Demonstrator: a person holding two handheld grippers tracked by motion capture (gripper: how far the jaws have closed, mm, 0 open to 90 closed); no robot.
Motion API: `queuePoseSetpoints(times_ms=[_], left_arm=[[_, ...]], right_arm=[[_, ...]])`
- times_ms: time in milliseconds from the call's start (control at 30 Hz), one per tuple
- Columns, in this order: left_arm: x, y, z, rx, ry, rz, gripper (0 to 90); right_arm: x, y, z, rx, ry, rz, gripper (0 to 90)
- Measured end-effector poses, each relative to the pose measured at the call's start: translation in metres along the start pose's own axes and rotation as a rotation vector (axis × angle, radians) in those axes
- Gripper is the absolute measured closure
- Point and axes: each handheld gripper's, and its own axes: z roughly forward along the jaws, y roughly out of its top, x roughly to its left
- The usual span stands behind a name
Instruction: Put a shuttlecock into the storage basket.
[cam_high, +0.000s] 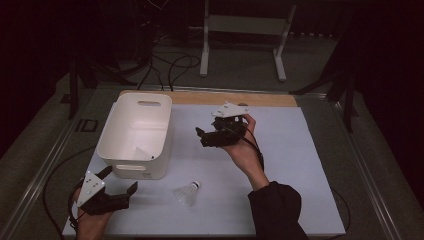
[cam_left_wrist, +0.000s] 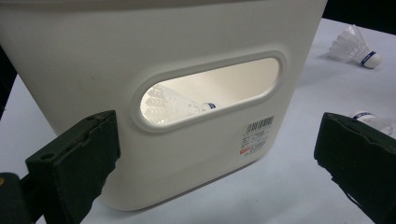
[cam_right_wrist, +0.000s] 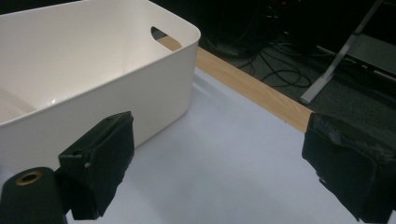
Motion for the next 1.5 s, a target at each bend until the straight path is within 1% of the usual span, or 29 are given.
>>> queuePoseSetpoints(times_ms=[333, 767, 1067, 1133, 1167, 1300, 1500], left_arm=[[0.000, 0.000, 0.000, 0.000, 0.000, -0.001, 1.1], [0.000, 0.000, 0.000, -0.001, 0.000, -0.001, 1.1], [0.000, 0.000, 0.000, 0.000, 0.000, 0.000, 1.1], [0.000, 0.000, 0.000, 0.000, 0.001, -0.001, 1.1], [0.000, 0.000, 0.000, 0.000, 0.001, -0.001, 1.1], [0.000, 0.000, 0.000, 0.000, 0.001, 0.000, 1.1], [0.000, 0.000, 0.000, -0.001, 0.001, -0.001, 1.1]], right_arm=[[-0.006, -0.004, -0.002, 0.009, -0.015, 0.000, 9.1], [-0.015, -0.010, -0.004, 0.021, -0.032, 0.016, 9.2], [-0.023, -0.016, -0.008, 0.026, -0.048, 0.025, 9.2], [-0.026, -0.018, -0.009, 0.029, -0.059, 0.028, 9.2], [-0.027, -0.018, -0.010, 0.032, -0.059, 0.035, 9.2], [-0.030, -0.020, -0.011, 0.033, -0.067, 0.033, 9.2], [-0.037, -0.025, -0.012, 0.046, -0.084, 0.046, 9.1]])
